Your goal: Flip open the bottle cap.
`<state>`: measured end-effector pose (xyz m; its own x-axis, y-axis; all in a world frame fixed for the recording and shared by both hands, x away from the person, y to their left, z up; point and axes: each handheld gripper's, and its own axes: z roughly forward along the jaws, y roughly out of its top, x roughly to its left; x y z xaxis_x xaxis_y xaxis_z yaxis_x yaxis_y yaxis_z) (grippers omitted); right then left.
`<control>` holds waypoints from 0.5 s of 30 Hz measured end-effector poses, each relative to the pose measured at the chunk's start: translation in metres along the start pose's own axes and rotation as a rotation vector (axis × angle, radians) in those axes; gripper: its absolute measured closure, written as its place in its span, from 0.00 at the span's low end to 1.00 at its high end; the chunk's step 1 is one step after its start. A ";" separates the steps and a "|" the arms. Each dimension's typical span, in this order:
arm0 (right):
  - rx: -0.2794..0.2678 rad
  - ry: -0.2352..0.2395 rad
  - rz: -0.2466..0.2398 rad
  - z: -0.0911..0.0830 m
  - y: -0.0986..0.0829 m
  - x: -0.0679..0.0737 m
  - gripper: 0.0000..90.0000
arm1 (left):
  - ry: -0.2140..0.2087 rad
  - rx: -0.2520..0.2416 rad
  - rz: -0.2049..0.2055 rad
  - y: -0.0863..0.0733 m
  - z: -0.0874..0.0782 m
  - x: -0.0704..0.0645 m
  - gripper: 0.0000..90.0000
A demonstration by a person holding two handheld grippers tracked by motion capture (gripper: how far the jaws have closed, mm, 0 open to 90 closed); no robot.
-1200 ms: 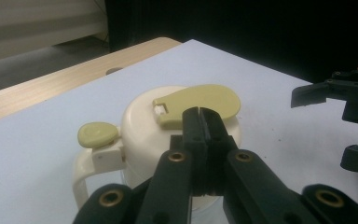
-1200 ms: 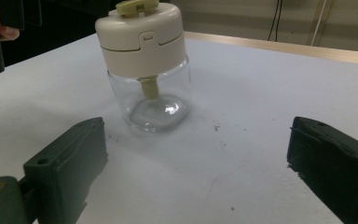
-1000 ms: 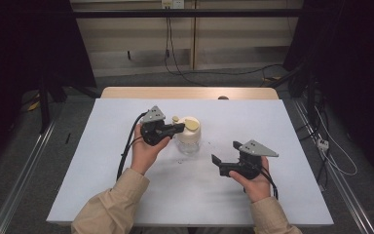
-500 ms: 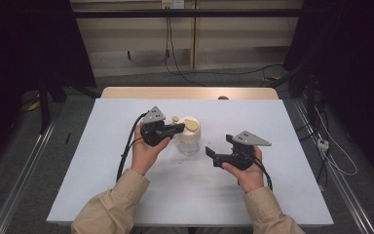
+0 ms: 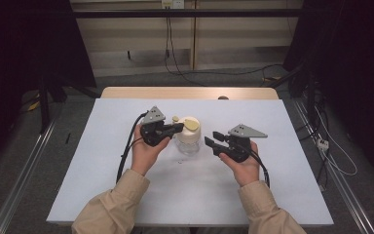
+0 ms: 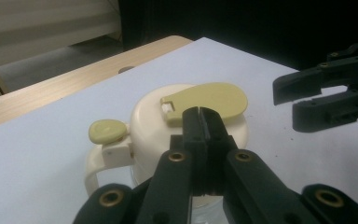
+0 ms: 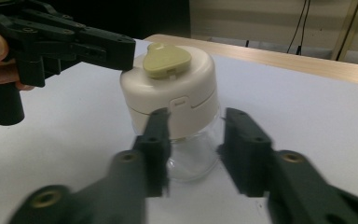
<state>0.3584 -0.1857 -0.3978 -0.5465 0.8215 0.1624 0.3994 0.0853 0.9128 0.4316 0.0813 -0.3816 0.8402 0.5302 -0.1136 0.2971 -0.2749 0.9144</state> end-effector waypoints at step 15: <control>0.055 0.020 -0.049 0.019 0.016 0.004 1.00 | 0.001 -0.009 0.000 -0.001 0.000 -0.001 1.00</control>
<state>0.3765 -0.1705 -0.3899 -0.5804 0.8045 0.1260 0.4115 0.1563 0.8979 0.4307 0.0813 -0.3827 0.8398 0.5310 -0.1131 0.2931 -0.2680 0.9178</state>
